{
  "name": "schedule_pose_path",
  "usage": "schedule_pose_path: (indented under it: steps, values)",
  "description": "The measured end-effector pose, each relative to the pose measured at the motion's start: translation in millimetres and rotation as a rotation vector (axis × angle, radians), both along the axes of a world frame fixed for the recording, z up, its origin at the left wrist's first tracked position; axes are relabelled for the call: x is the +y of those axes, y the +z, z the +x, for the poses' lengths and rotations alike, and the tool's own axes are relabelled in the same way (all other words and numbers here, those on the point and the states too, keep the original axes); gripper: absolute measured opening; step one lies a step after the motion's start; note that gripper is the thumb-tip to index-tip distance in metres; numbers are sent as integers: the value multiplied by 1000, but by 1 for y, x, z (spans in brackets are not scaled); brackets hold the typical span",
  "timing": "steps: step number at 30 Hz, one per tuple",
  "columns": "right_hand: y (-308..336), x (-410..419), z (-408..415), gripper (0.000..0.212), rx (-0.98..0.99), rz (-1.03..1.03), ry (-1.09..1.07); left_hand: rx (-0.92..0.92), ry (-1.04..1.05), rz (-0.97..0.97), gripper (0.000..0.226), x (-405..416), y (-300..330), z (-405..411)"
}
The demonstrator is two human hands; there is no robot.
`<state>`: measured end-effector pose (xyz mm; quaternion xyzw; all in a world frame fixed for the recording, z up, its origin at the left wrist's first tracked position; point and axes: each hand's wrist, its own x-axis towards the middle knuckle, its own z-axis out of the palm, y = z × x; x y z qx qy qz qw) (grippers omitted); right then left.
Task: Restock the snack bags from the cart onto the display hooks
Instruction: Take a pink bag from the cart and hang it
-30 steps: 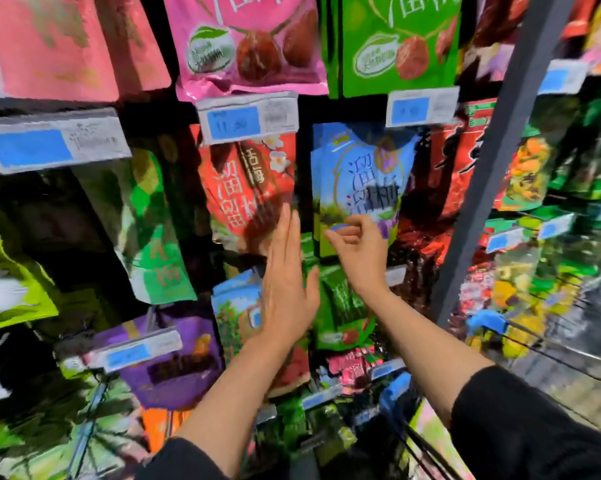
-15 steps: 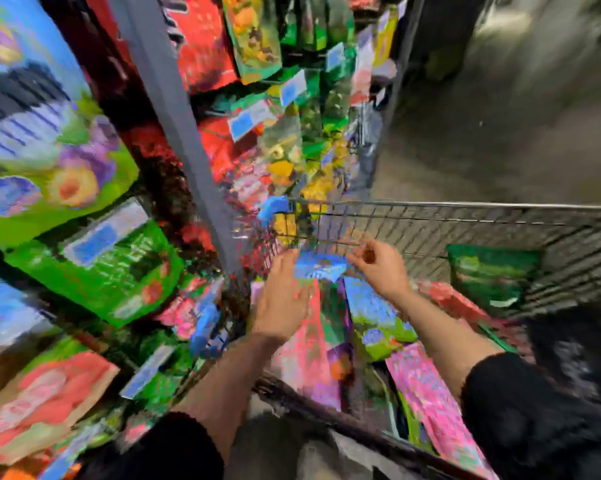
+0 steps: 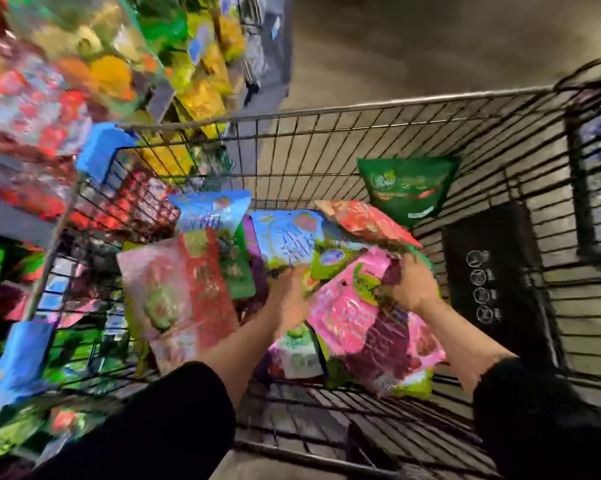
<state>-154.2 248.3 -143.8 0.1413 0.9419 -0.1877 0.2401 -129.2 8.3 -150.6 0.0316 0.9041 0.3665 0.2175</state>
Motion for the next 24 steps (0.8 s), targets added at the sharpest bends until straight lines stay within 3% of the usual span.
schedule_pose_path:
  steps: [2, 3, 4, 6, 7, 8, 10, 14, 17, 20, 24]
  values:
    - [-10, 11, 4, 90, -36, -55, -19, -89, 63, 40, 12, 16, -4, 2]
    - [-15, 14, 5, 94, -49, -66, -7, -154, 201, 80, 22, 26, -12, -2]
    - [-20, 16, 5, 92, -48, -58, 20, -135, 183, 98, 26, 29, -21, -3]
    - [-24, 17, 1, 61, 12, -64, 72, -112, -38, -58, 14, 24, -17, -3]
    - [-23, 16, -2, 33, 64, -97, 67, -167, -15, -71, 26, 24, -28, -3]
    - [-21, 14, -4, 25, 110, -159, 56, -181, 0, -72, 43, 21, -25, -2]
    - [-19, 8, -4, 34, 186, -348, 19, -223, 126, 16, 55, 14, -26, 0]
    - [0, -10, -3, 21, 241, -679, -46, -328, 447, 229, 69, 1, -13, -7]
    - [11, -20, -12, 10, 237, -855, 12, -321, 618, 446, 48, -9, 0, -14]
    - [20, -39, -25, 13, 257, -968, -29, -275, 763, 666, 37, -23, 15, -21]
    - [27, -73, -41, 14, 314, -1099, -135, -156, 899, 747, 32, -60, 30, -27]
